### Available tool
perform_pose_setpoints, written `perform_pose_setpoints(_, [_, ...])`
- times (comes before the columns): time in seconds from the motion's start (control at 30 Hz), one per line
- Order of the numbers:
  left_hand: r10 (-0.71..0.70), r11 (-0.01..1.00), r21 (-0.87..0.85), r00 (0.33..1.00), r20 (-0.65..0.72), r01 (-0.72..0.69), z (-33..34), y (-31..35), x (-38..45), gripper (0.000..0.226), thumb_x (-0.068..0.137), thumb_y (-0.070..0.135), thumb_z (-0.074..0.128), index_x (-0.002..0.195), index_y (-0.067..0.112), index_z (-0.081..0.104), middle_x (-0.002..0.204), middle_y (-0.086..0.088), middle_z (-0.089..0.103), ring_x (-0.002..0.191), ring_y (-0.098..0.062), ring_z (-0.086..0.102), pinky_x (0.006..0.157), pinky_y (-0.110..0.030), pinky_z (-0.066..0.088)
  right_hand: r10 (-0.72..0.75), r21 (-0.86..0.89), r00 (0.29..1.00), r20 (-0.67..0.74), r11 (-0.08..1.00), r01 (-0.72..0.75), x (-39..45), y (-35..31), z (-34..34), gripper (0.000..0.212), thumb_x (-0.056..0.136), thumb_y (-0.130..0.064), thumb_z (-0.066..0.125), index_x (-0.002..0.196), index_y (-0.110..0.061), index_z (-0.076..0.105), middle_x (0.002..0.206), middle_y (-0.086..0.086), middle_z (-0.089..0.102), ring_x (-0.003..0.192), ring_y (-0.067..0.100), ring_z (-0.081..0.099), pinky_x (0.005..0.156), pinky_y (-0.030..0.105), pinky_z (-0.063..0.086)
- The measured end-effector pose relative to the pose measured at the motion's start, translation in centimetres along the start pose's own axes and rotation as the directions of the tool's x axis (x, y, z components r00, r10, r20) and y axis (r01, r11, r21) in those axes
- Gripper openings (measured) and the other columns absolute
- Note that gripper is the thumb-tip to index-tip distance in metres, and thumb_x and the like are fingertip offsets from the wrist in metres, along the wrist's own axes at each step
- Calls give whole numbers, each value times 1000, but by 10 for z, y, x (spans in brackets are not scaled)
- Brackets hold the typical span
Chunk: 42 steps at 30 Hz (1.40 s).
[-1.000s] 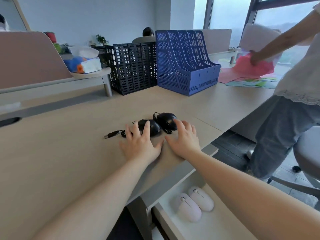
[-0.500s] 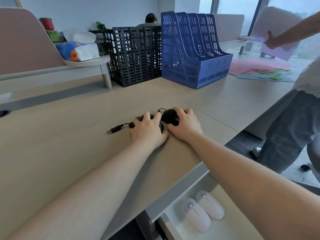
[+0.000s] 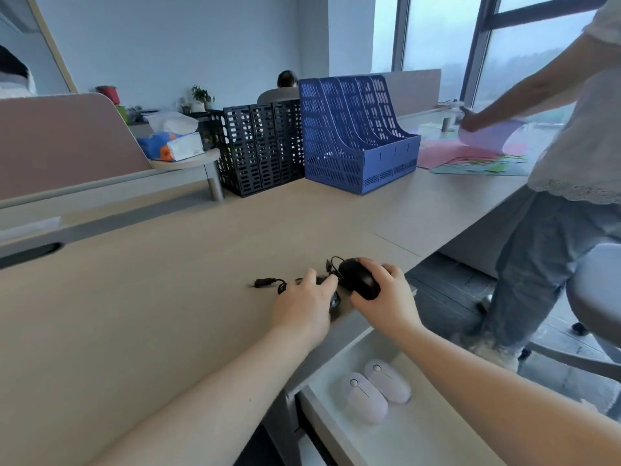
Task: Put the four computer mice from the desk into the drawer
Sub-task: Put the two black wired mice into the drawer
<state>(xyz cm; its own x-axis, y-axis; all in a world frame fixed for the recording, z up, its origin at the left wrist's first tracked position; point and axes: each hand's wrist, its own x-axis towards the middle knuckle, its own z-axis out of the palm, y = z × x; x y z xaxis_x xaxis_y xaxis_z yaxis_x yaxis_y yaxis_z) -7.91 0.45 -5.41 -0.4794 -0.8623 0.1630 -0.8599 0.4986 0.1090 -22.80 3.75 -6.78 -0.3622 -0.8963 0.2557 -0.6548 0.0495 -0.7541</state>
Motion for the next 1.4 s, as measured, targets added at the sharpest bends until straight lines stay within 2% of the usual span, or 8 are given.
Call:
perform_pose_setpoints(0.13, [100,992,71,993,61,-104,-6,50,-33,58,83,3,51,135,21,33,128,-15,39,104,-39,47,81,-44,46,60,-7,998,11,998,-60,-44,21,-32,61,74,-17,71,130,-29,51,116,2,50,114,22,52,85,24,36])
perform_pose_setpoints(0.23, [160,978,123,984,80,-169,-7,83,-53,56,85,1,49,135,17,33,134,-18,36,109,-42,44,69,-41,43,163,3,986,16,987,-163,-60,39,-50,55,74,-22,73,125,-27,53,119,7,55,105,22,53,83,26,38])
perform_pose_setpoints(0.3, [193,969,133,974,119,-209,-3,101,-66,54,86,3,51,136,15,33,139,-20,32,115,-45,41,69,-41,44,222,-56,973,60,974,-219,-69,52,-57,52,73,-26,71,122,-28,54,118,8,58,94,20,53,79,27,41])
perform_pose_setpoints(0.4, [214,962,125,955,204,-242,16,121,-83,58,83,5,59,135,13,33,136,-20,34,117,-47,39,76,-44,49,267,-162,948,176,957,-239,-84,71,-65,49,74,-25,70,120,-27,56,112,7,61,102,23,56,79,28,44])
perform_pose_setpoints(0.7, [134,973,131,927,351,-190,90,133,-97,43,88,3,49,129,12,40,137,-23,36,118,-47,39,81,-43,50,363,-309,870,334,914,-262,-104,123,-60,52,70,-32,70,120,-24,56,114,10,62,107,26,57,87,33,49])
perform_pose_setpoints(0.9, [112,977,127,917,384,-172,113,131,-96,46,86,3,52,129,13,41,129,-20,43,111,-44,45,77,-42,50,377,-358,823,424,905,-230,-103,141,-45,50,74,-30,66,121,-23,52,110,10,55,101,21,43,88,32,45])
perform_pose_setpoints(1.0, [101,975,140,909,404,-171,123,131,-97,43,86,4,51,128,11,42,128,-21,44,109,-44,46,78,-43,51,382,-385,800,462,899,-208,-106,146,-39,53,71,-32,66,121,-25,49,113,12,52,105,27,50,89,34,48])
perform_pose_setpoints(1.4, [82,995,8,889,451,-96,159,141,-112,47,90,15,55,134,13,38,142,-16,30,125,-33,35,92,-40,47,417,-523,743,523,846,-106,-111,163,-25,65,71,-34,66,130,-28,40,119,13,38,107,38,53,93,42,50])
